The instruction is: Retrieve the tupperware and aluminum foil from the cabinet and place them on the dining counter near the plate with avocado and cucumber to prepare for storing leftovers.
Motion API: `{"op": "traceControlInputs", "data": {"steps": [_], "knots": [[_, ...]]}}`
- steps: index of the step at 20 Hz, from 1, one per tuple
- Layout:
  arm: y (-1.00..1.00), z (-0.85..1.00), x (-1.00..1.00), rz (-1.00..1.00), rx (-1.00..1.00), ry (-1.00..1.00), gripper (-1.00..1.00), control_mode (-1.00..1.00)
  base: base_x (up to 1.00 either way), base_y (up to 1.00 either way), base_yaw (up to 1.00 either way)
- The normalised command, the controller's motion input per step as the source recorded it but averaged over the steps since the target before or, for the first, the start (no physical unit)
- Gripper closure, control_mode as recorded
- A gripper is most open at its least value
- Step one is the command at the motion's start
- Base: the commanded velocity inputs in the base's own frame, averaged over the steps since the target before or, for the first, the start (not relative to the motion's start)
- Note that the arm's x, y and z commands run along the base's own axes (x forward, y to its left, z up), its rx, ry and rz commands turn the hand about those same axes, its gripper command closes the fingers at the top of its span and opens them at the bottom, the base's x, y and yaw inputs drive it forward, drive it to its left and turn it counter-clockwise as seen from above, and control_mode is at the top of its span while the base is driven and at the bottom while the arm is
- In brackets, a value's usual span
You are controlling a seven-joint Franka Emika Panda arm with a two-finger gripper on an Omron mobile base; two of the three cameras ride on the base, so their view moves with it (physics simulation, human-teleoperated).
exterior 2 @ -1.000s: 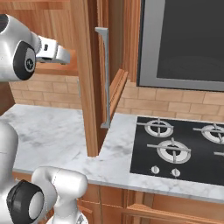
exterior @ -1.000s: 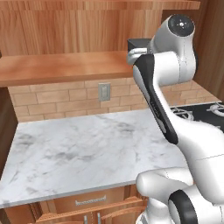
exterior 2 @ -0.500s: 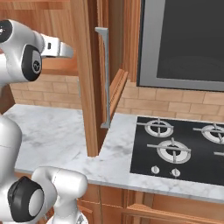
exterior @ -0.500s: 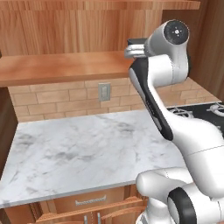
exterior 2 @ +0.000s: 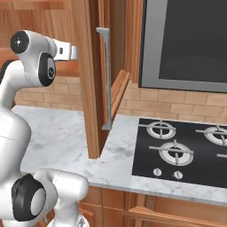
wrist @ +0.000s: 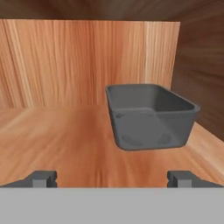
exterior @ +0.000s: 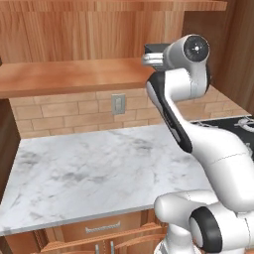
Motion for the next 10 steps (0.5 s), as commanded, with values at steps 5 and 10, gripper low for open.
{"op": "traceControlInputs", "data": {"steps": [5, 10], "knots": [[-0.15, 0.16, 0.34, 0.00, 0.00, 0.00, -1.00, -1.00, 0.00, 0.00, 0.00], [0.00, 0.16, 0.32, 0.00, -0.01, 0.00, -1.00, -1.00, 0.00, 0.00, 0.00]]}}
